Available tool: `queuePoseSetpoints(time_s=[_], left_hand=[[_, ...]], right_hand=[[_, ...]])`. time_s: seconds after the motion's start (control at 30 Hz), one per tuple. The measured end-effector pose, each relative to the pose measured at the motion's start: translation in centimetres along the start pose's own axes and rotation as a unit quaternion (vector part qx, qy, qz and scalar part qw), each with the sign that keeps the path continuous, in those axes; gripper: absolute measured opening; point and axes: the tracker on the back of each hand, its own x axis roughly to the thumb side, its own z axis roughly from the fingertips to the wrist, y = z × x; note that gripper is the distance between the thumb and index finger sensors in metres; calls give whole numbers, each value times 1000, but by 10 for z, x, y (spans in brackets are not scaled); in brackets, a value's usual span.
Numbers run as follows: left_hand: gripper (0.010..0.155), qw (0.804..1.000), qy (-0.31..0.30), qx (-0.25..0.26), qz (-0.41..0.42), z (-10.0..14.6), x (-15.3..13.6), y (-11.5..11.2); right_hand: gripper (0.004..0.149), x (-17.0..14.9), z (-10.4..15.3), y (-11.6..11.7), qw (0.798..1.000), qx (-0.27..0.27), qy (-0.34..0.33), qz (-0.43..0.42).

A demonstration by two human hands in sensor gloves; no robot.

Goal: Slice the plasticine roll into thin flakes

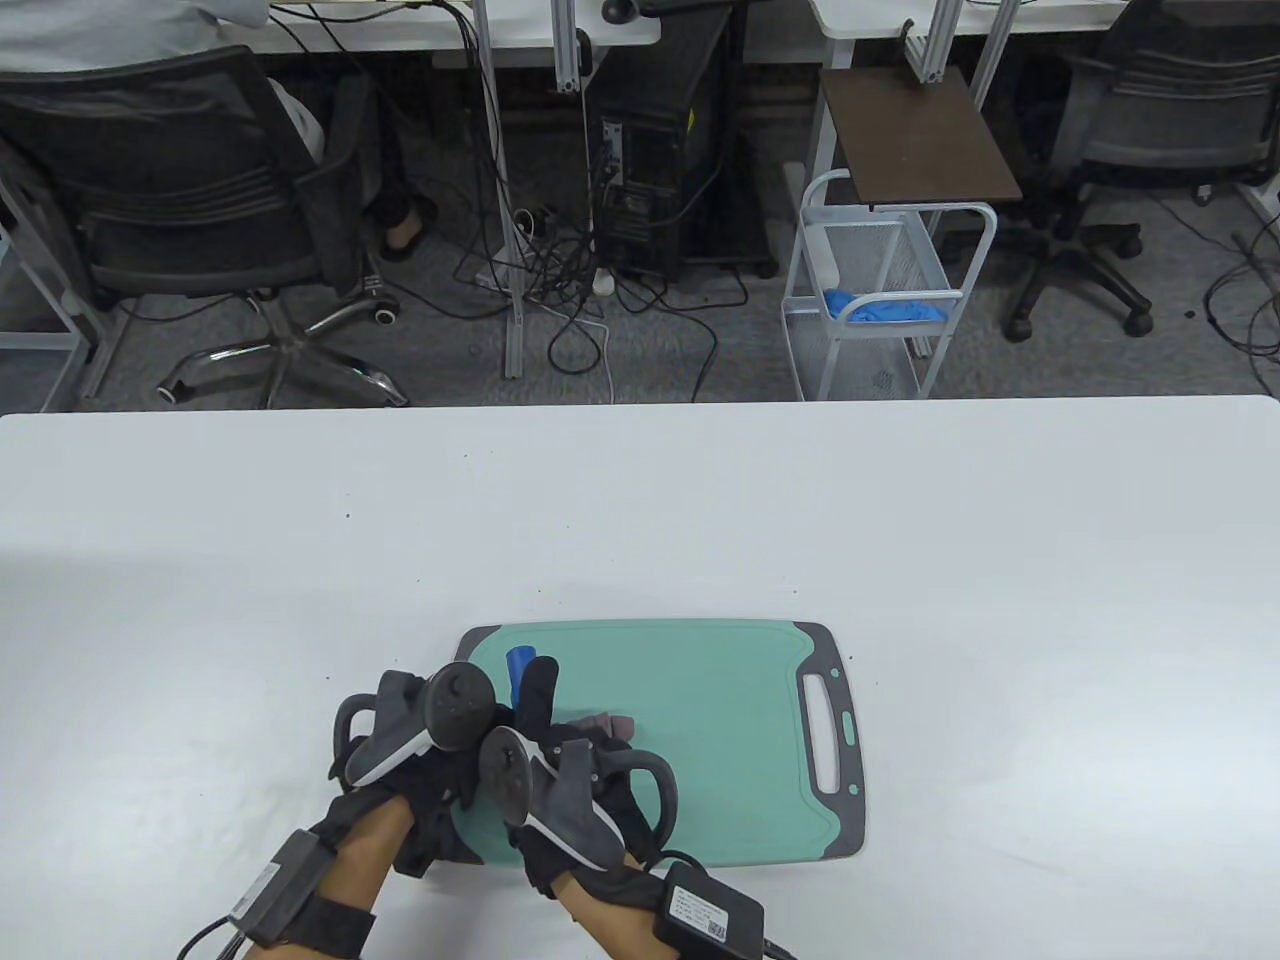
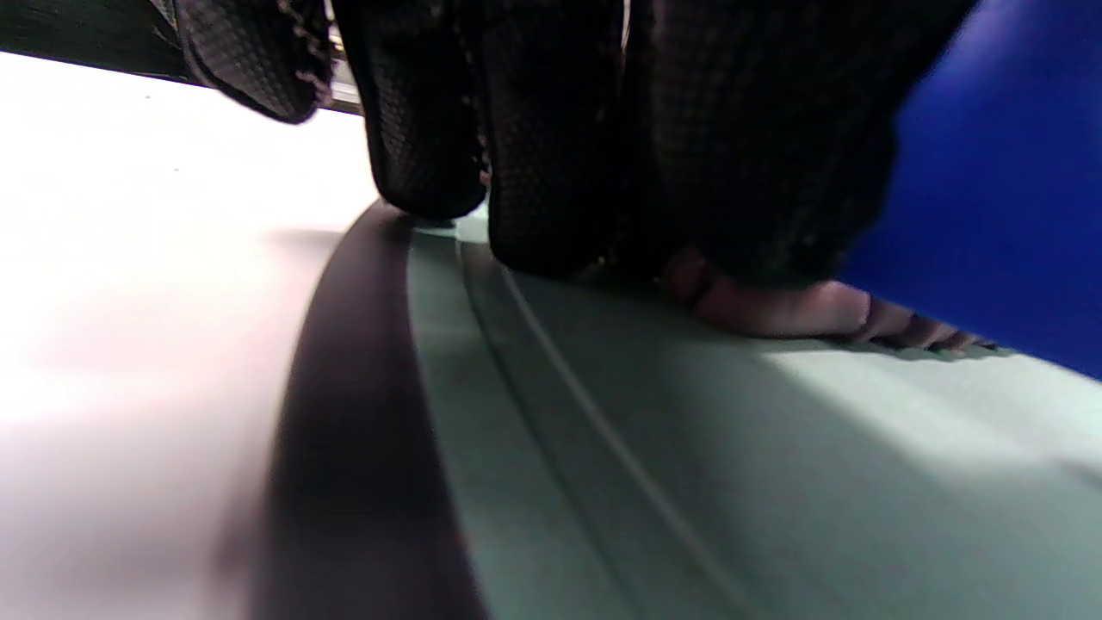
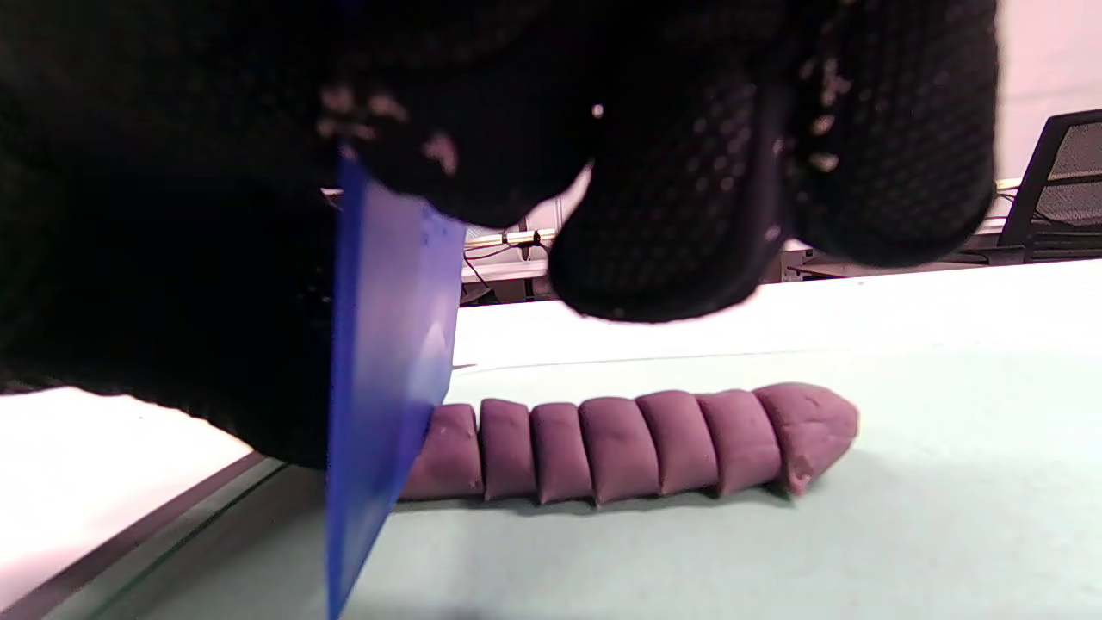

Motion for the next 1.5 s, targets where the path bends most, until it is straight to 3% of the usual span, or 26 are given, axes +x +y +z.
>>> queuePoseSetpoints(time_s=[0.63, 0.83, 0.97, 1.23, 1.5], left_hand=[[45, 1000, -1, -2, 1, 0, -1, 0], [46, 1000, -5, -8, -1, 1, -1, -1], [46, 1000, -8, -30, 0, 0, -2, 0], [46, 1000, 2, -9, -23, 2, 2, 1], [45, 1000, 0, -3, -25, 1, 3, 3]], right_hand=[[83, 5, -6, 18, 999, -2, -20, 27], [83, 8, -19, 21, 999, -4, -11, 30], [83, 7, -20, 21, 1000, 0, -10, 28], [85, 2, -9, 18, 999, 39, -11, 15], [84, -10, -2, 7, 999, 33, 1, -27]])
